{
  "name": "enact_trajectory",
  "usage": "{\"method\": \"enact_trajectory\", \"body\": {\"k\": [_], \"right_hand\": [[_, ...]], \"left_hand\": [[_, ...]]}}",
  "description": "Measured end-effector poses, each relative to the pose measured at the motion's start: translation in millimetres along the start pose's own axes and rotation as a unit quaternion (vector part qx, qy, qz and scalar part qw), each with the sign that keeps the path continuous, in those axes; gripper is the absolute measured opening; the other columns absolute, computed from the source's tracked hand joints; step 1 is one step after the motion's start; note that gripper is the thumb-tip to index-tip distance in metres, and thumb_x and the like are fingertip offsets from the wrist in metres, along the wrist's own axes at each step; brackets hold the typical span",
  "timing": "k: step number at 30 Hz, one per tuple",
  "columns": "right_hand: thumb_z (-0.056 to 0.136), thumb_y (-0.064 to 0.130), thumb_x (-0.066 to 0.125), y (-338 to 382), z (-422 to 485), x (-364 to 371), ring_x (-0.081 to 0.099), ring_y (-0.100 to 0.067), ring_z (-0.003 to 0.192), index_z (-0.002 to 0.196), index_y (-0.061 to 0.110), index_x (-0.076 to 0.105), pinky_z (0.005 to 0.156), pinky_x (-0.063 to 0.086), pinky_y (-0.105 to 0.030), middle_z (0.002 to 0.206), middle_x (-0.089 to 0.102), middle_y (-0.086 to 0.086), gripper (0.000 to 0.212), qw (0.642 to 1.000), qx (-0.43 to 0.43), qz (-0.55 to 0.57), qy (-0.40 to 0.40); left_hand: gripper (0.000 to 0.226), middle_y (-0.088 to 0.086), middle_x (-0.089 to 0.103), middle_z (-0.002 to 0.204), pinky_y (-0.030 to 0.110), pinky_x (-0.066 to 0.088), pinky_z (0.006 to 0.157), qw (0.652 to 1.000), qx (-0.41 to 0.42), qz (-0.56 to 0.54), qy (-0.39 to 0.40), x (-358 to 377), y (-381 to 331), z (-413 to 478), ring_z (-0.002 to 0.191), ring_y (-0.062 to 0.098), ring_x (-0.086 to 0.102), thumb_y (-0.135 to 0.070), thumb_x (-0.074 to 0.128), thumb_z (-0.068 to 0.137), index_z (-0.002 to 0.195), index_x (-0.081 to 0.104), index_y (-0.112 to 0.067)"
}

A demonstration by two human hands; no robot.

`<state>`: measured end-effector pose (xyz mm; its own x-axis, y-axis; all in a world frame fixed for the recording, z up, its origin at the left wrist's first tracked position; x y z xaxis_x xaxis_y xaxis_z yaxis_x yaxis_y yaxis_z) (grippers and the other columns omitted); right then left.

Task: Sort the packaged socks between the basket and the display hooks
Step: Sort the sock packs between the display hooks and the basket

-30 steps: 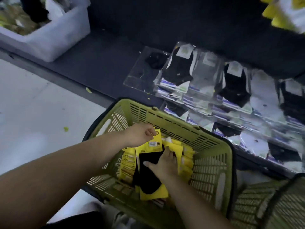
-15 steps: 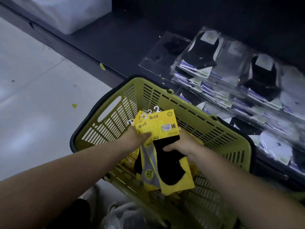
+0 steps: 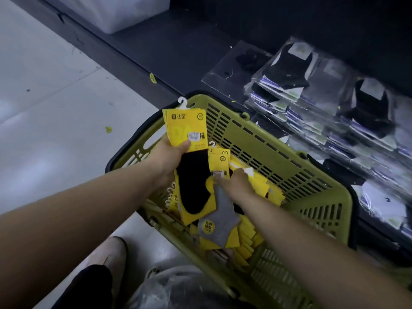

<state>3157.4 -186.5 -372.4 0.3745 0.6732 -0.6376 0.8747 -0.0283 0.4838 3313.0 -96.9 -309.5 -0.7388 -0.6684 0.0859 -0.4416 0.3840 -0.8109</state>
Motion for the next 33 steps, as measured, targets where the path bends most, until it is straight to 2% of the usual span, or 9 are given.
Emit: {"method": "enact_trajectory", "body": {"k": [4, 6, 9, 14, 20, 22, 27, 30, 33], "right_hand": [[0.082, 0.026, 0.072, -6.7, -0.3, 7.6, 0.050, -0.035, 0.118, 0.139, 0.001, 0.028, 0.086, 0.045, -0.040, 0.132, 0.047, -0.016, 0.075, 0.999, -0.012, -0.021, 0.021], [0.086, 0.014, 0.066, 0.5, 3.3, -14.8, 0.056, -0.033, 0.112, 0.132, 0.006, 0.046, 0.085, 0.047, -0.037, 0.124, 0.058, -0.014, 0.051, 0.999, -0.040, 0.023, 0.022], [0.089, 0.013, 0.061, 11.1, -4.3, -65.6, 0.065, -0.022, 0.090, 0.093, 0.016, 0.067, 0.077, 0.049, -0.032, 0.095, 0.070, -0.003, 0.008, 0.991, -0.098, 0.088, 0.008], [0.092, 0.016, 0.057, 28.4, -11.7, -89.1, 0.070, -0.014, 0.068, 0.077, 0.013, 0.070, 0.057, 0.055, -0.023, 0.077, 0.074, -0.002, 0.021, 0.918, -0.089, 0.368, 0.118], [0.092, 0.037, 0.056, 18.7, 8.0, -2.0, 0.050, -0.031, 0.121, 0.126, 0.013, 0.058, 0.100, 0.042, -0.039, 0.129, 0.056, -0.012, 0.042, 0.990, -0.057, 0.118, 0.059], [0.088, 0.036, 0.062, 13.0, 11.0, 10.3, 0.045, -0.034, 0.123, 0.127, 0.008, 0.053, 0.099, 0.041, -0.039, 0.131, 0.049, -0.016, 0.049, 0.997, -0.065, 0.033, -0.005], [0.072, 0.012, 0.080, 6.4, 15.4, 9.8, 0.049, -0.031, 0.107, 0.108, 0.010, 0.035, 0.076, 0.040, -0.031, 0.125, 0.041, -0.014, 0.057, 0.985, -0.030, 0.152, -0.072], [0.073, 0.001, 0.076, 8.7, 18.0, 9.0, 0.056, -0.027, 0.105, 0.107, 0.011, 0.035, 0.083, 0.048, -0.038, 0.119, 0.056, -0.016, 0.055, 0.981, -0.027, 0.191, -0.034], [0.074, 0.015, 0.078, 10.3, 19.0, 10.3, 0.051, -0.031, 0.114, 0.125, 0.004, 0.043, 0.093, 0.047, -0.041, 0.128, 0.049, -0.016, 0.063, 0.992, -0.014, 0.122, 0.001]], "left_hand": [[0.033, 0.004, 0.067, 0.118, 0.044, 0.049, 0.099, 0.999, 0.028, 0.027, -0.002, -5.4, -17.3, 0.5, 0.104, 0.022, 0.065, -0.015, 0.050, 0.099, 0.132, 0.050, -0.018], [0.036, 0.004, 0.067, 0.121, 0.043, 0.048, 0.100, 0.999, 0.029, 0.017, 0.004, -8.2, -20.3, 0.8, 0.106, 0.022, 0.065, -0.015, 0.049, 0.099, 0.135, 0.049, -0.017], [0.034, 0.004, 0.067, 0.119, 0.043, 0.048, 0.100, 1.000, 0.029, 0.010, -0.003, -12.9, -20.2, 1.7, 0.106, 0.022, 0.065, -0.015, 0.050, 0.099, 0.133, 0.051, -0.017], [0.025, 0.004, 0.071, 0.110, 0.043, 0.052, 0.094, 0.999, 0.001, -0.032, -0.010, -11.7, -13.0, 4.5, 0.098, 0.022, 0.069, -0.023, 0.050, 0.098, 0.122, 0.058, -0.019], [0.034, 0.003, 0.061, 0.127, 0.045, 0.042, 0.104, 0.984, 0.097, 0.108, -0.099, -12.7, -11.6, 3.8, 0.116, 0.024, 0.058, -0.029, 0.042, 0.102, 0.132, 0.049, -0.015], [0.029, -0.002, 0.060, 0.119, 0.036, 0.043, 0.097, 0.967, 0.149, 0.163, -0.129, -16.3, -17.5, 0.6, 0.110, 0.020, 0.056, -0.027, 0.042, 0.102, 0.129, 0.048, -0.016], [0.016, -0.014, 0.058, 0.097, 0.027, 0.038, 0.081, 0.952, 0.200, 0.195, -0.128, -18.3, -28.5, -1.2, 0.094, 0.013, 0.054, -0.025, 0.041, 0.102, 0.116, 0.047, -0.023], [0.018, -0.012, 0.057, 0.100, 0.028, 0.039, 0.081, 0.951, 0.204, 0.190, -0.133, -22.3, -28.9, -0.9, 0.095, 0.013, 0.054, -0.025, 0.042, 0.102, 0.118, 0.048, -0.022], [0.017, -0.012, 0.055, 0.101, 0.029, 0.038, 0.080, 0.952, 0.198, 0.189, -0.141, -26.6, -27.8, -0.3, 0.095, 0.013, 0.052, -0.026, 0.042, 0.102, 0.118, 0.047, -0.024]]}}
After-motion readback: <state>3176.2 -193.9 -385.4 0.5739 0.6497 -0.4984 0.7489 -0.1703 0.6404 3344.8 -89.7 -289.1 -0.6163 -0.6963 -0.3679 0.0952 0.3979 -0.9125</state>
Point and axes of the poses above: each hand's wrist, its own z-axis towards the middle knuckle, its own x-axis out of the palm, y = z × x, the point moved 3 cm from there along z, towards the middle knuckle
